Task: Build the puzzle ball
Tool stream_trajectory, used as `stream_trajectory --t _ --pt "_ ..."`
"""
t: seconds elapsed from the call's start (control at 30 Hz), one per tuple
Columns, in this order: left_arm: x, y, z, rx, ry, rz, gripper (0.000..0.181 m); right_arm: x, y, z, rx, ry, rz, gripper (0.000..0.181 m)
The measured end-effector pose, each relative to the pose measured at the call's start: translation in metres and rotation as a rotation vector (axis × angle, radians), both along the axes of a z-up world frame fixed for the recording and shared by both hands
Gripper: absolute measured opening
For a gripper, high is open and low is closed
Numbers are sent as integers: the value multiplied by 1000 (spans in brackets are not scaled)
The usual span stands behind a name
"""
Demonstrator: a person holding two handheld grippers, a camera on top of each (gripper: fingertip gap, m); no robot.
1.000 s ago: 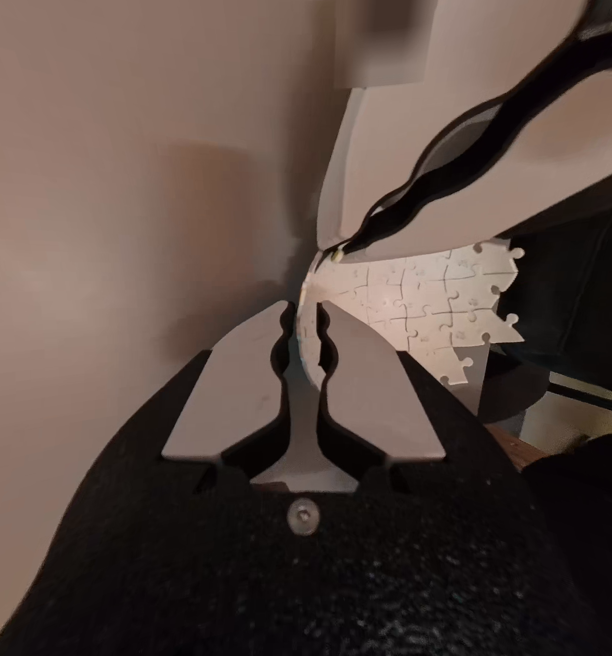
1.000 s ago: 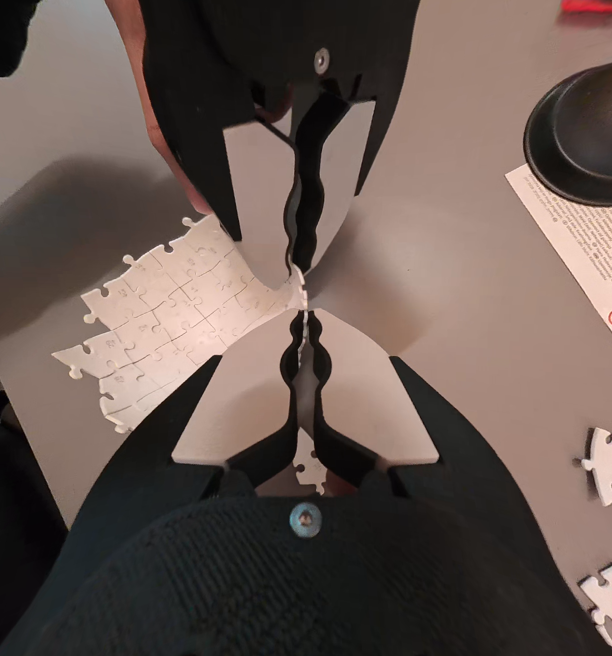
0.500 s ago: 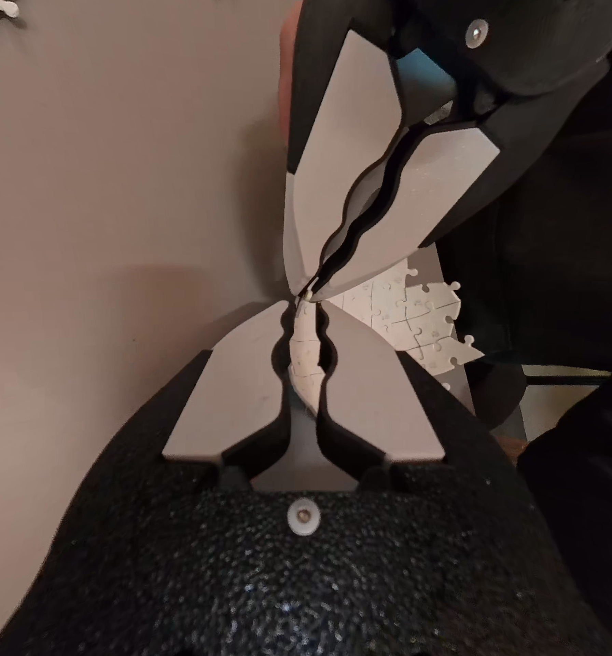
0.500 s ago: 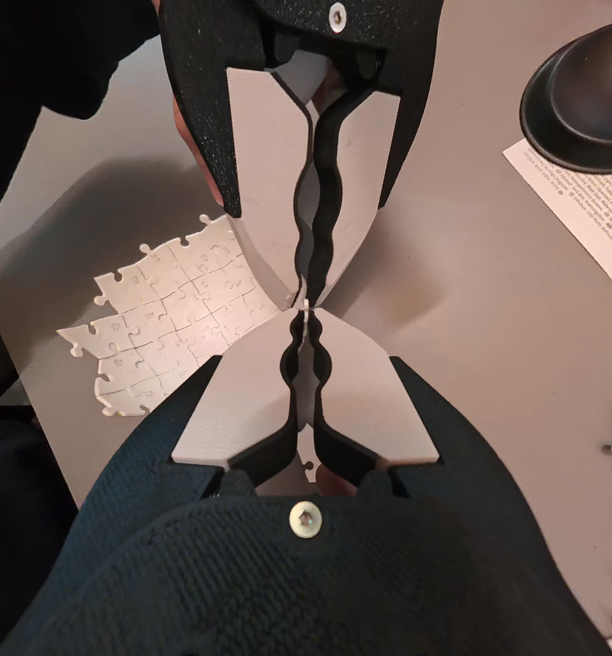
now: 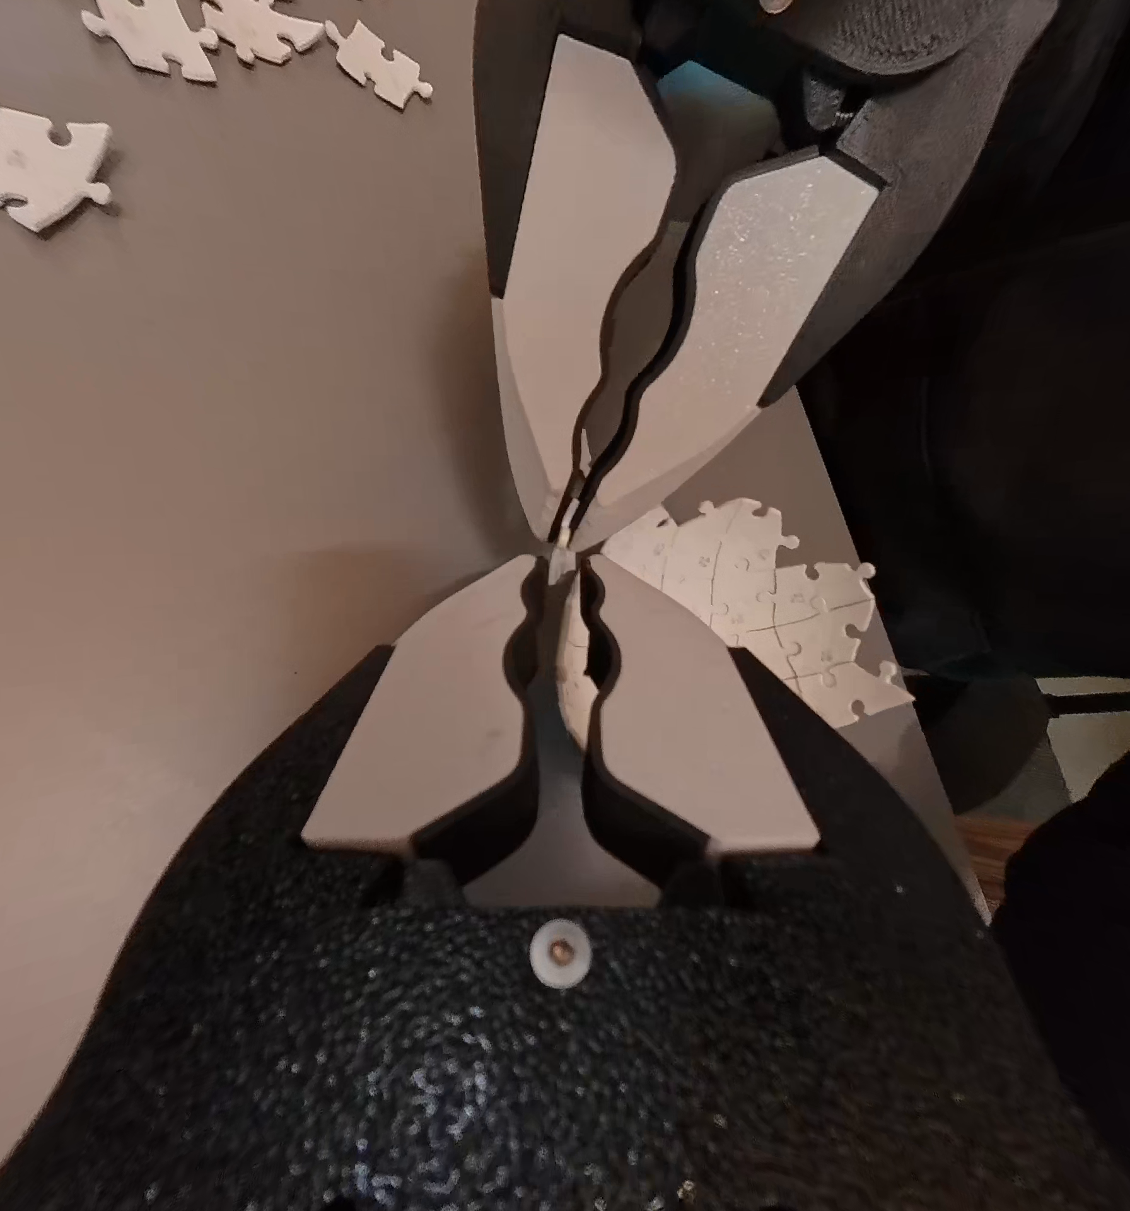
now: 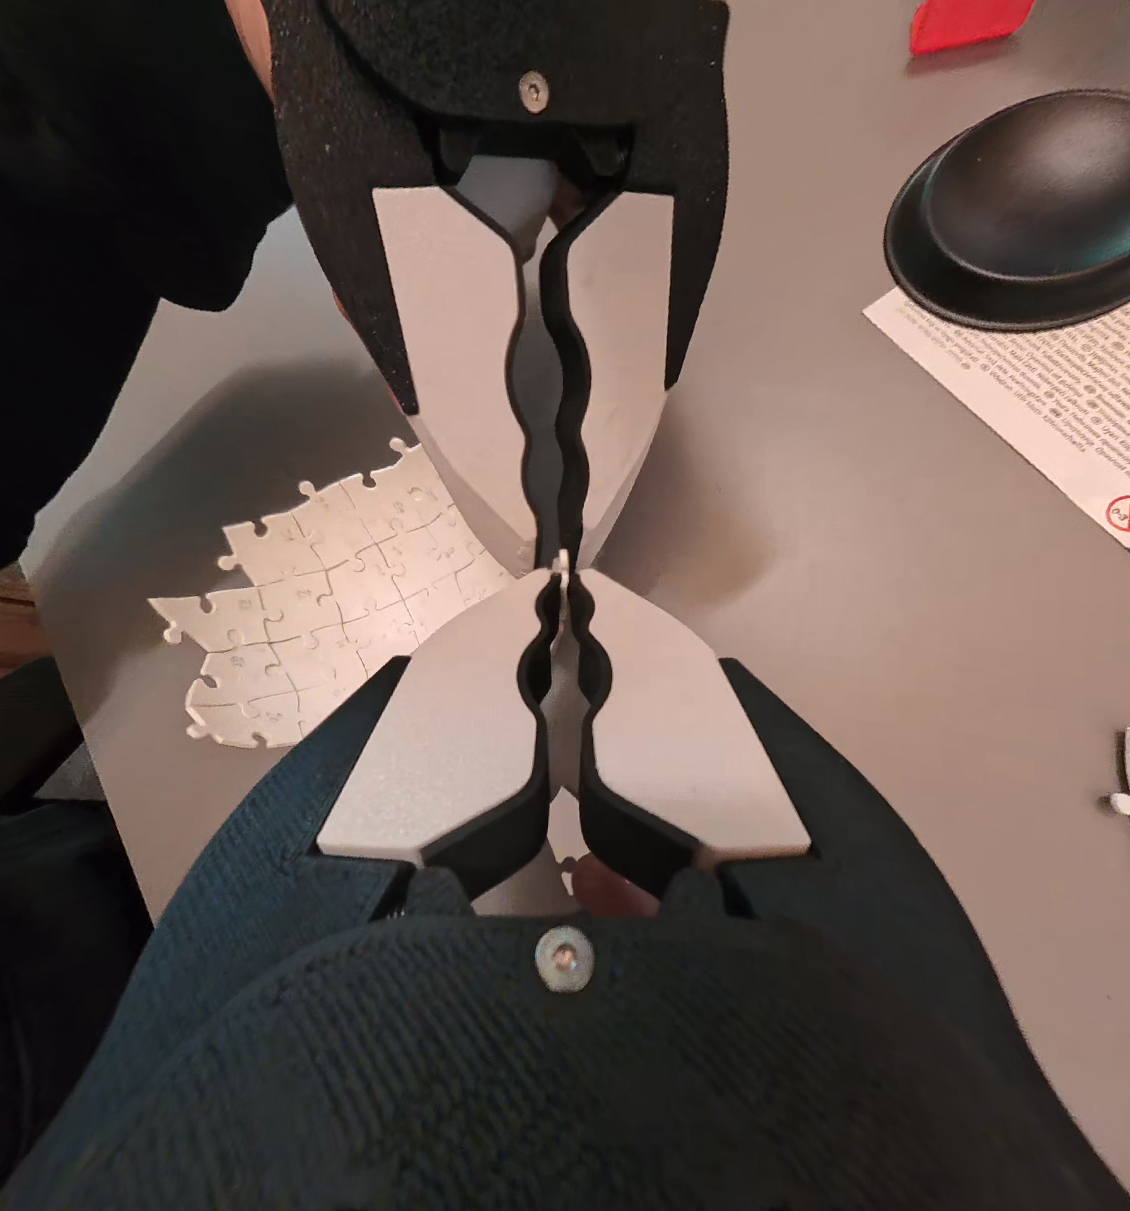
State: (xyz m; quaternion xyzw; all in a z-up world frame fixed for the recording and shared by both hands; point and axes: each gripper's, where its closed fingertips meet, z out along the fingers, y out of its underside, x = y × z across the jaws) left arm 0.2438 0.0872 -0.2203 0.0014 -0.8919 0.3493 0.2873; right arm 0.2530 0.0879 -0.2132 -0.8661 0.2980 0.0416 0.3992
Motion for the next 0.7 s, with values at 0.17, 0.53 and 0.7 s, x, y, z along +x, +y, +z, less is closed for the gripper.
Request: stream_trajectory --t 0.17,0.53,0.7 --pt "0 -2 6 -7 -32 2 12 3 0 7 61 5 -28 3" --pt "4 -10 10 -31 -77 41 5 13 -2 26 172 -21 -113 3" --pt "16 -11 7 -53 -106 135 1 14 -20 28 130 -40 -191 32"
